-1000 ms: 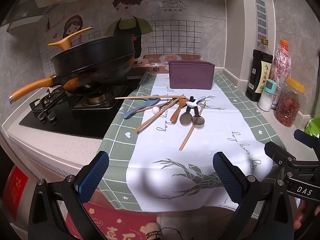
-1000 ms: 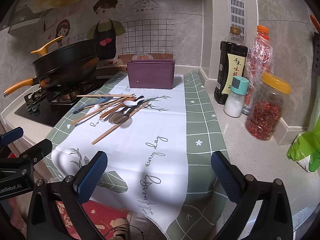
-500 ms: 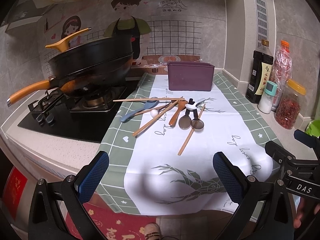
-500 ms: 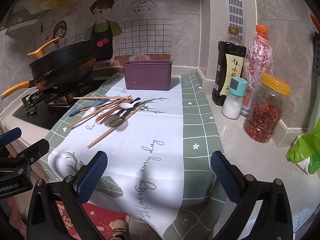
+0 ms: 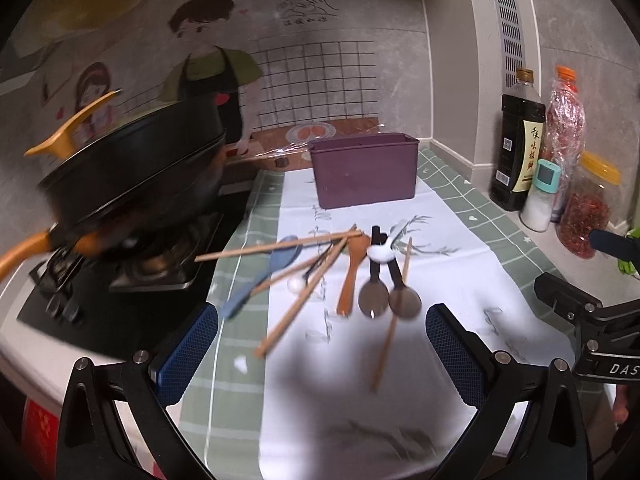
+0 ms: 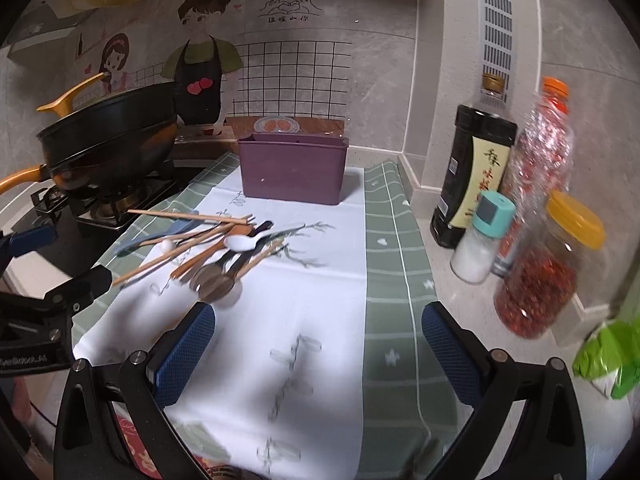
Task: Organize utensils
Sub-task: 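Move both tools down toward the utensil pile in front of the purple caddy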
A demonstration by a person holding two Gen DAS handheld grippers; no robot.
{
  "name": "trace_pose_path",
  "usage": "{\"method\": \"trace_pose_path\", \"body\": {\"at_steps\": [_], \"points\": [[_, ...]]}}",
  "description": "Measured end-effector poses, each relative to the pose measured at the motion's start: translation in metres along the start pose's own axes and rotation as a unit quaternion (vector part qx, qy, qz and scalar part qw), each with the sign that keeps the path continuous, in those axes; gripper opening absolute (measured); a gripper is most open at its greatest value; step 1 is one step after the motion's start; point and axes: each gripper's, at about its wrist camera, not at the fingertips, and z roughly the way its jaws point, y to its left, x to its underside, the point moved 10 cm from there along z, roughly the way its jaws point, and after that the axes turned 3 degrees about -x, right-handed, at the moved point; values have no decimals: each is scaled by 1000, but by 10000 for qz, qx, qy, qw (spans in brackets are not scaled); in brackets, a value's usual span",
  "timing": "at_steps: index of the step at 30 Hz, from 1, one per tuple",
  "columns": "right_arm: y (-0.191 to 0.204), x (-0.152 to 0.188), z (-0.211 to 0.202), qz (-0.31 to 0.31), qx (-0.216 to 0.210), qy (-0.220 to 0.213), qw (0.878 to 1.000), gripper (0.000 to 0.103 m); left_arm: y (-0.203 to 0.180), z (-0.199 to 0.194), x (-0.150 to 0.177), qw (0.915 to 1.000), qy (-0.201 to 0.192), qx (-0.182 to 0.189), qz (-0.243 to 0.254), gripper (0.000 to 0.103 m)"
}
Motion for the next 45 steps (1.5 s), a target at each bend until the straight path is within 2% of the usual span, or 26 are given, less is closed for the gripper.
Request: {"method": "trace_pose_path", "body": {"at_steps": [4, 9, 11, 14, 18, 23, 26, 27, 29, 31, 32, 37, 39, 41, 42, 45], "points": [[5, -17, 23, 83, 18, 88, 9999, 103, 14, 26, -21, 9997, -107, -29, 204, 103], [16, -39, 50, 84, 250, 181, 9995, 103, 29, 67, -32, 9988, 217, 372, 227, 103], [19, -46, 61, 103, 343, 255, 9990, 103, 29, 79, -33, 9972, 345, 550, 370, 102], [23, -53, 76, 188, 423, 376, 9982, 103, 28, 90, -35, 9954, 340, 630, 630, 102], [23, -56, 96, 499, 482, 597, 9958, 103, 34, 108, -36, 9935, 516, 881, 501, 96], [22, -51, 120, 906, 496, 924, 9903, 102, 39, 131, -39, 9917, 571, 896, 731, 92], [29, -51, 134, 1073, 257, 1076, 9881, 101, 43, 148, -36, 9902, 764, 801, 855, 91], [30, -51, 138, 1054, 213, 1119, 9879, 100, 44, 152, -35, 9894, 849, 867, 793, 91], [36, -52, 148, 850, 110, 1282, 9880, 86, 46, 160, -33, 9877, 1057, 981, 596, 91], [38, -51, 155, 544, -61, 1407, 9885, 77, 48, 164, -31, 9859, 1245, 1045, 388, 91], [38, -50, 155, 416, -153, 1421, 9889, 75, 49, 163, -31, 9855, 1296, 1061, 282, 91], [31, -34, 162, 64, -657, 1608, 9848, 68, 62, 150, -25, 9888, 1299, 741, 19, 91], [32, -30, 170, -16, -855, 1676, 9821, 60, 66, 148, -21, 9895, 1319, 589, 47, 91], [38, -32, 183, 28, -1083, 1726, 9790, 47, 71, 147, -18, 9902, 1331, 433, 11, 91], [41, -32, 187, 85, -1131, 1762, 9778, 46, 73, 147, -16, 9898, 1371, 370, -71, 91], [57, -35, 203, 283, -1416, 1881, 9715, 44, 71, 148, -15, 9875, 1481, 499, -188, 90]]}}
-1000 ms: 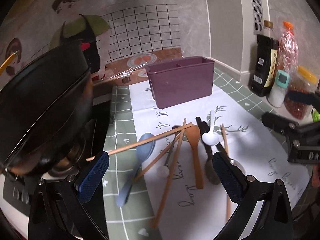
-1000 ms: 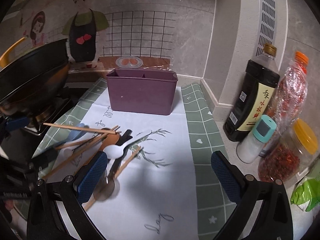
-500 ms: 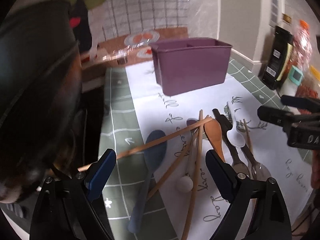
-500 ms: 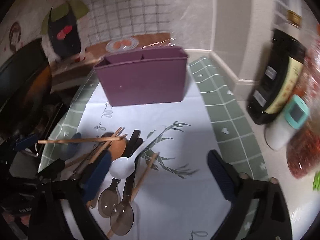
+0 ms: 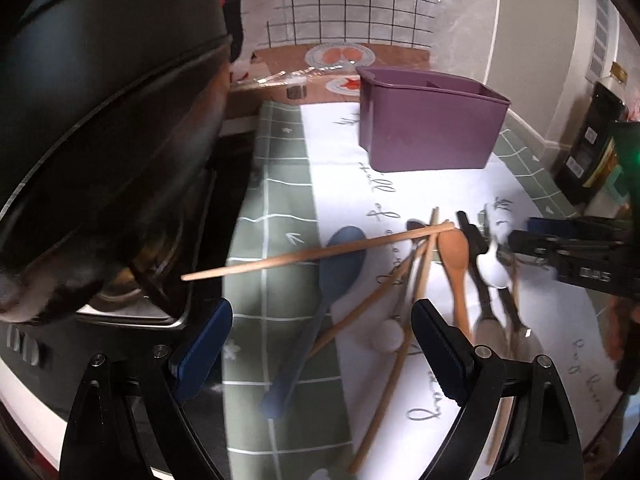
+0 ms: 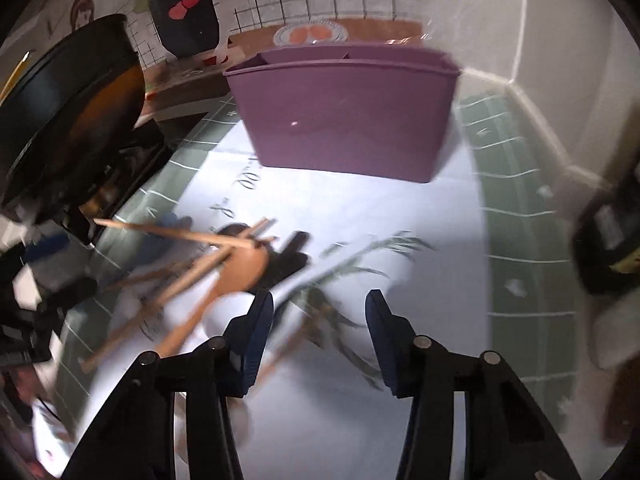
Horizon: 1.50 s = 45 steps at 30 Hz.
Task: Organize utensils
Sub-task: 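Move both tools down toward the utensil pile in front of the purple caddy, then grasp a wooden chopstick with the left tool while the right tool grasps the white plastic spoon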
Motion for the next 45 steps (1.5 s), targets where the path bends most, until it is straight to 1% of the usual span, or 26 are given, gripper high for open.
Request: {"method": "trace_pose_path", "body": {"at_steps": [1, 3, 4, 5, 7, 8, 9, 10, 12, 14, 18, 21, 23, 25, 27, 28, 29, 30, 32, 36, 38, 40, 42, 43, 45], "points": [[3, -2, 6, -8, 15, 32, 10000, 44, -4, 1, -4, 9999, 3, 39, 100, 89], [5, -5, 18, 3, 86, 98, 9999, 44, -10, 4, -12, 9996, -18, 34, 291, 78], [5, -7, 23, 37, 78, 141, 9999, 43, -14, 6, -18, 9992, -16, 70, 382, 75], [5, -7, 26, 59, 55, 169, 9998, 40, -19, 9, -24, 9987, 6, 164, 474, 73], [2, -5, 26, 22, 81, 185, 9998, 38, -33, 20, -33, 9963, 135, 352, 777, 71], [-2, -3, 23, 5, 104, 181, 9998, 38, -42, 26, -34, 9938, 281, 453, 973, 66], [-6, -2, 21, -12, 102, 183, 9998, 38, -51, 33, -32, 9902, 454, 592, 1183, 54], [-9, -1, 19, -33, 97, 189, 9998, 38, -60, 41, -31, 9852, 642, 669, 1439, 50], [-15, 3, 11, -113, 90, 199, 9997, 38, -70, 55, -30, 9763, 904, 589, 1878, 48], [-20, 5, 5, -150, 143, 160, 9997, 38, -77, 67, -33, 9684, 1057, 513, 2199, 48], [-30, 8, -7, -72, 171, 92, 9998, 38, -81, 83, -33, 9573, 1387, 485, 2488, 48], [-35, 11, -14, -40, 192, 51, 9998, 40, -79, 93, -34, 9537, 1578, 436, 2523, 48], [-40, 12, -18, -58, 233, 27, 9997, 44, -81, 98, -34, 9536, 1705, 477, 2436, 47], [-43, 12, -18, -55, 254, 26, 9997, 45, -81, 102, -35, 9575, 1803, 619, 2167, 44], [-46, 13, -18, -31, 246, 41, 9997, 45, -81, 105, -36, 9618, 1920, 789, 1784, 30], [-47, 14, -18, -19, 233, 51, 9997, 45, -82, 105, -37, 9645, 1941, 908, 1544, 26], [-48, 14, -17, -12, 222, 70, 9997, 45, -82, 104, -38, 9666, 1918, 955, 1405, 18], [-48, 13, -16, -7, 221, 79, 9997, 45, -81, 103, -39, 9690, 1867, 964, 1297, 15], [-48, 13, -14, 5, 178, 102, 9998, 45, -80, 97, -42, 9749, 1684, 1019, 1041, 12], [-44, 9, -7, 68, 82, 148, 9998, 45, -79, 81, -45, 9812, 1403, 1272, 364, 9], [-39, 4, -1, 171, -15, 184, 9997, 45, -72, 74, -45, 9837, 1252, 1286, 59, 7], [-35, -1, 5, 257, -86, 220, 9994, 44, -74, 62, -43, 9867, 1143, 1152, -100, 7], [-31, -7, 12, 388, -119, 236, 9989, 35, -69, 60, -39, 9892, 1107, 943, -194, 7], [-30, -9, 17, 460, -100, 275, 9985, 30, -71, 60, -36, 9887, 1122, 957, -269, 7], [-28, -13, 27, 644, -107, 355, 9972, 29, -66, 58, -29, 9872, 1159, 1007, -439, 7]]}}
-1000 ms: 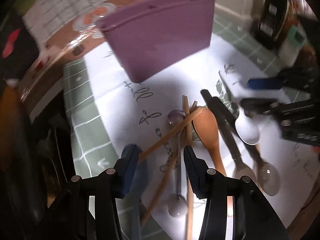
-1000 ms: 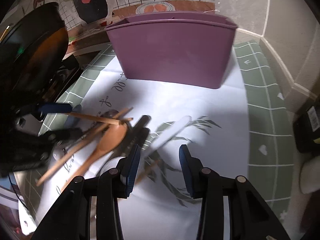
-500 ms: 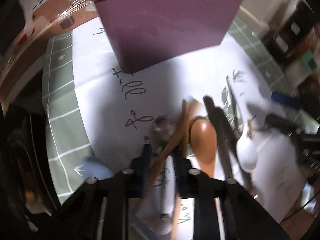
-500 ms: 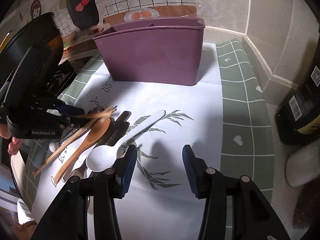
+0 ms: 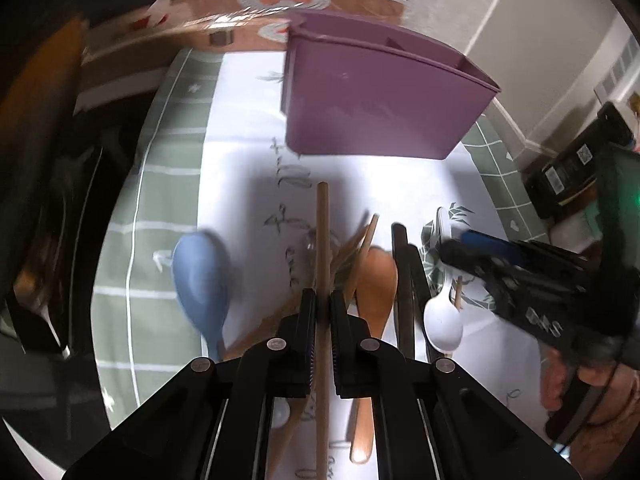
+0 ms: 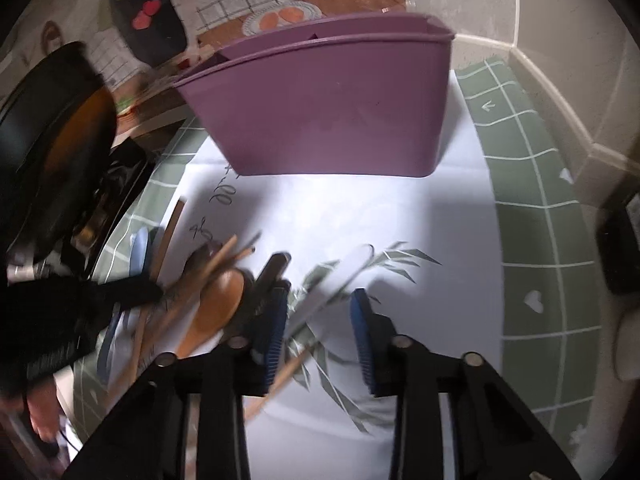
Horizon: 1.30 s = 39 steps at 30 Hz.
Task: Organize utensils
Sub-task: 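Grasp a wooden chopstick with the left tool while the right tool grasps the white plastic spoon, then lift the chopstick with the left tool while the right tool lifts the white spoon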
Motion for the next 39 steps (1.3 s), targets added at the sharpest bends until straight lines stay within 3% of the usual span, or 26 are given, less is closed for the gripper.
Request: {"method": "trace_pose_path", "body": {"at_steps": [7, 10, 13, 19, 25, 35, 39], "points": [[17, 0, 16, -161, 170, 249, 9994, 24, 10, 6, 16, 9996, 106, 20, -264, 7], [21, 4, 16, -281, 111, 315, 9990, 9, 12, 7, 15, 9995, 113, 37, -305, 9], [16, 10, 10, -432, 99, 325, 9985, 7, 11, 9, 13, 9994, 154, 80, -296, 9], [-2, 21, -4, -585, -3, 363, 9976, 7, 11, 12, 10, 9993, 187, 102, -301, 10], [-7, 24, -10, -560, -10, 299, 9980, 9, 8, 14, 7, 9993, 197, 143, -266, 18], [2, 7, 10, -756, 544, 396, 9949, 17, 6, 18, 3, 9990, 297, 167, -295, 19], [3, 8, 10, -835, 553, 454, 9939, 15, 6, 20, 4, 9985, 431, 201, -254, 19]]}}
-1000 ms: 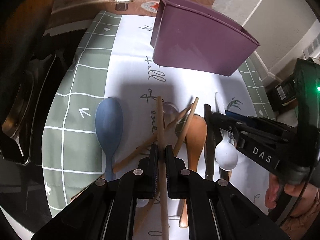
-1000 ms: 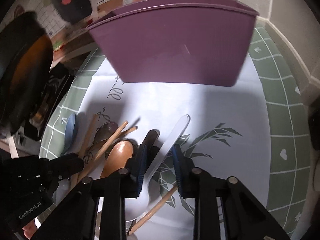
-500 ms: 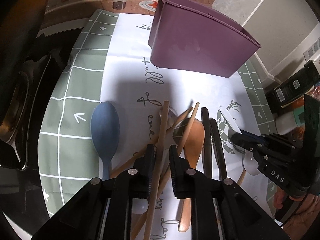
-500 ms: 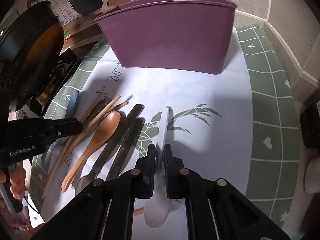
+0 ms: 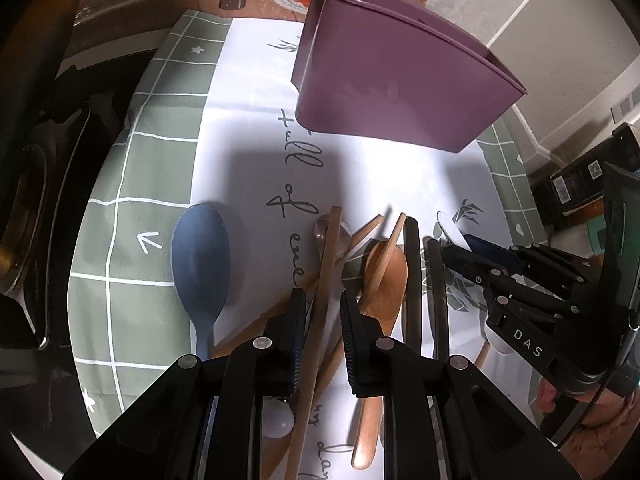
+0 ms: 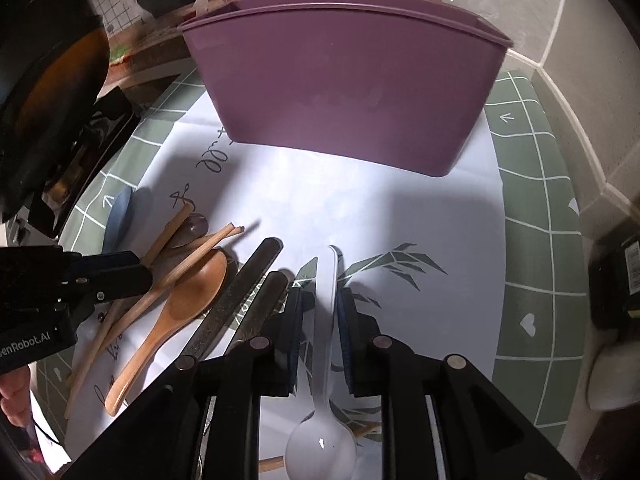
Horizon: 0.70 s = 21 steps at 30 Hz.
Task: Organize utensils
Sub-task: 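Lift the chopstick with the left tool while the right tool lifts the white spoon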
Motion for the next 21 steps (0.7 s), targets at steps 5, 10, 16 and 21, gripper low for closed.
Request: {"method": "trace_pose_path", "body": {"at_steps": [5, 10, 16, 21], "points": [[-4, 7, -7, 56, -153, -70, 9998, 8, -3, 9, 6, 9996, 262, 22, 81, 20], [-5, 12, -23, 70, -262, -243, 9993, 8, -6, 7, 7, 9998, 142, -81, 131, 22], [-8, 15, -45, 66, -532, -467, 9975, 8, -19, -15, 8, 9987, -409, 123, 270, 6], [-2, 19, -61, -47, -538, -598, 9967, 8, -28, -50, 7, 9942, -1009, 225, 309, 4]]}}
